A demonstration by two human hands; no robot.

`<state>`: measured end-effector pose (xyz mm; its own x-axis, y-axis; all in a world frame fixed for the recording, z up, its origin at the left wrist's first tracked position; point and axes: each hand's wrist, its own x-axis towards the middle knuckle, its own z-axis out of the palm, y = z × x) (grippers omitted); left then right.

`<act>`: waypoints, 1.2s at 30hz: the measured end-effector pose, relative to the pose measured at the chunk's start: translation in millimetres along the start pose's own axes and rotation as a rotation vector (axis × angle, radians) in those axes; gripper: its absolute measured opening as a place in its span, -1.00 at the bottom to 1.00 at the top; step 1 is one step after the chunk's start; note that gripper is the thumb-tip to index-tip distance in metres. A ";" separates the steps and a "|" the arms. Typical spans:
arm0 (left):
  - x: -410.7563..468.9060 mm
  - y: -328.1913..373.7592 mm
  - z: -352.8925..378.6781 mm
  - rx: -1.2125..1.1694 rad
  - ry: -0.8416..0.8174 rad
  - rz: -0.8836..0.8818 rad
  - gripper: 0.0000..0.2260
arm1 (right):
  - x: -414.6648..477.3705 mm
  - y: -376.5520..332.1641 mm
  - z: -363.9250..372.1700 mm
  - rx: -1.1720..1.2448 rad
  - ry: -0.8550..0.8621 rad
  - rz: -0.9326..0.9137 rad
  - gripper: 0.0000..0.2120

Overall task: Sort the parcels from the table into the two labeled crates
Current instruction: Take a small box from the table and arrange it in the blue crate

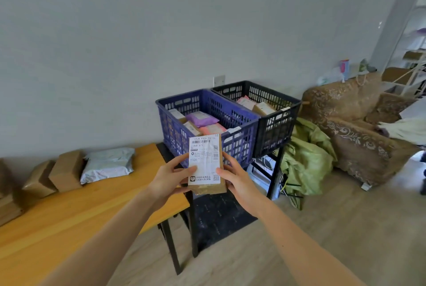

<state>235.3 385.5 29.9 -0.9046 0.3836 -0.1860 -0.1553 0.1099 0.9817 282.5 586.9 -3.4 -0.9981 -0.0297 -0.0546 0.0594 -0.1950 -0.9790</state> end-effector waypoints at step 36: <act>328.3 83.9 -21.5 0.041 0.006 0.010 -0.41 | 371.2 -96.4 -148.9 -0.179 -0.185 0.212 -0.49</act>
<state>-83.2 501.0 52.0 -0.9085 0.3791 -0.1761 -0.1301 0.1440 0.9810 -96.4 740.7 41.4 -0.9426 -0.2316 -0.2404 0.2449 0.0095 -0.9695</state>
